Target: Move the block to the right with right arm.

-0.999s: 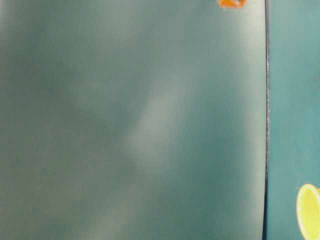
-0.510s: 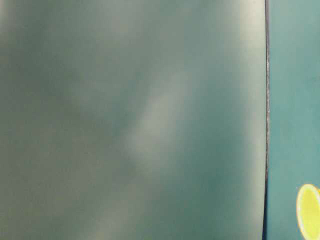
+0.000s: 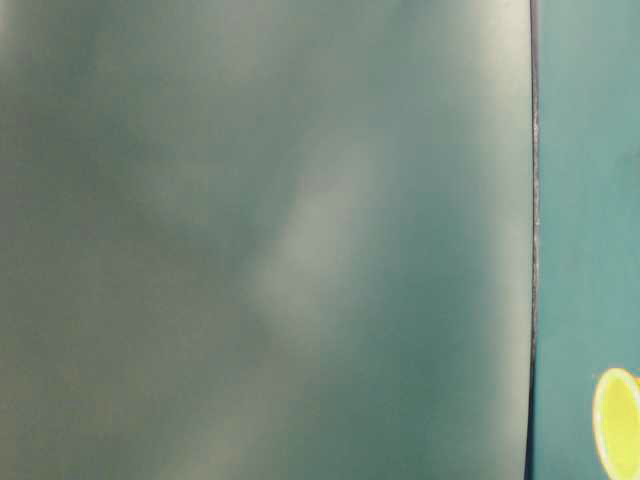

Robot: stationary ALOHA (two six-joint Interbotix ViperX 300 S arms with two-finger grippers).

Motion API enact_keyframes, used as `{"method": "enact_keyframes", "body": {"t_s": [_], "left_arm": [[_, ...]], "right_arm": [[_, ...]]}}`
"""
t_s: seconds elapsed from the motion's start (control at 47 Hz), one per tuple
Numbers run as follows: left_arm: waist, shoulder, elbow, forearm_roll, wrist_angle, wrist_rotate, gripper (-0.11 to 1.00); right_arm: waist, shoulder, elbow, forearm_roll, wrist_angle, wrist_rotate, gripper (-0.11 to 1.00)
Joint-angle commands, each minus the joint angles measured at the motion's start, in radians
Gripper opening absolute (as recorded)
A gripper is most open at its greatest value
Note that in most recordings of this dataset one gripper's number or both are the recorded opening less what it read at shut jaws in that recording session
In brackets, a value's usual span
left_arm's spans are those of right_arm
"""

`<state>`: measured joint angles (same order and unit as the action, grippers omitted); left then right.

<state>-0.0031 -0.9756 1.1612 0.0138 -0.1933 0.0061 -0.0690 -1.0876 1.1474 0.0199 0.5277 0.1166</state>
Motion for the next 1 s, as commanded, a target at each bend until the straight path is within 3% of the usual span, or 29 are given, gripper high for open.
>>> {"method": "enact_keyframes", "body": {"t_s": [0.0, 0.574, 0.978], "left_arm": [[-0.002, 0.008, -0.029, 0.002, -0.003, 0.002, 0.00], [-0.002, 0.008, -0.031, 0.002, -0.003, 0.002, 0.00], [-0.002, 0.008, -0.029, 0.002, -0.003, 0.002, 0.00]], "right_arm": [[0.000, -0.023, -0.012, 0.003, 0.032, 0.000, 0.41], [0.000, -0.181, -0.009, 0.032, 0.213, 0.000, 0.41], [0.000, -0.209, -0.009, 0.031, 0.227, 0.000, 0.41]]}}
